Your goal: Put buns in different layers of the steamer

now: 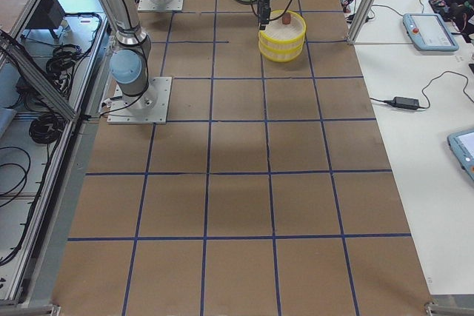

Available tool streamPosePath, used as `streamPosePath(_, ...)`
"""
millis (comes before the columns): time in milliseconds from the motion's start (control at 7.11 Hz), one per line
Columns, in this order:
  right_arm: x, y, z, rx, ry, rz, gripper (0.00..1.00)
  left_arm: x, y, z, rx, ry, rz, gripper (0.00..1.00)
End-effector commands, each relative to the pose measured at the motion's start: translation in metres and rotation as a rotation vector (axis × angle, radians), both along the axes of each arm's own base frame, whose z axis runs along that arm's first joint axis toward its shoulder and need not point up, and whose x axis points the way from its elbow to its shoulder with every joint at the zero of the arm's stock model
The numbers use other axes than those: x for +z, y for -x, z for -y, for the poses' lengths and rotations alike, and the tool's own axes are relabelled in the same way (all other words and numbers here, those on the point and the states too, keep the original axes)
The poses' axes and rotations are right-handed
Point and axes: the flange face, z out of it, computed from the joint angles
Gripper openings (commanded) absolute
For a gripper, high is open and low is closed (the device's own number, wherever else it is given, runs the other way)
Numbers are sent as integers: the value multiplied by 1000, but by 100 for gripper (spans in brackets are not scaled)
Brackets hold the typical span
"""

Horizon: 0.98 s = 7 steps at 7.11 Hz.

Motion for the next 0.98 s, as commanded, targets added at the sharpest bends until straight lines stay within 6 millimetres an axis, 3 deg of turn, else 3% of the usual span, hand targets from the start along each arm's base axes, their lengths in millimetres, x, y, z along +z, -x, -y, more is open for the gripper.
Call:
streamPosePath(0, 0, 0, 0, 1, 3, 1, 100, 15, -44, -5, -24, -30, 72, 100)
streamPosePath(422, -4, 0, 0, 1, -8, 1, 100, 14, -82, 0, -96, -30, 190, 100)
streamPosePath(844, -10, 1, -1, 0, -11, 0, 100, 19, -89, -3, -118, -28, 244, 100)
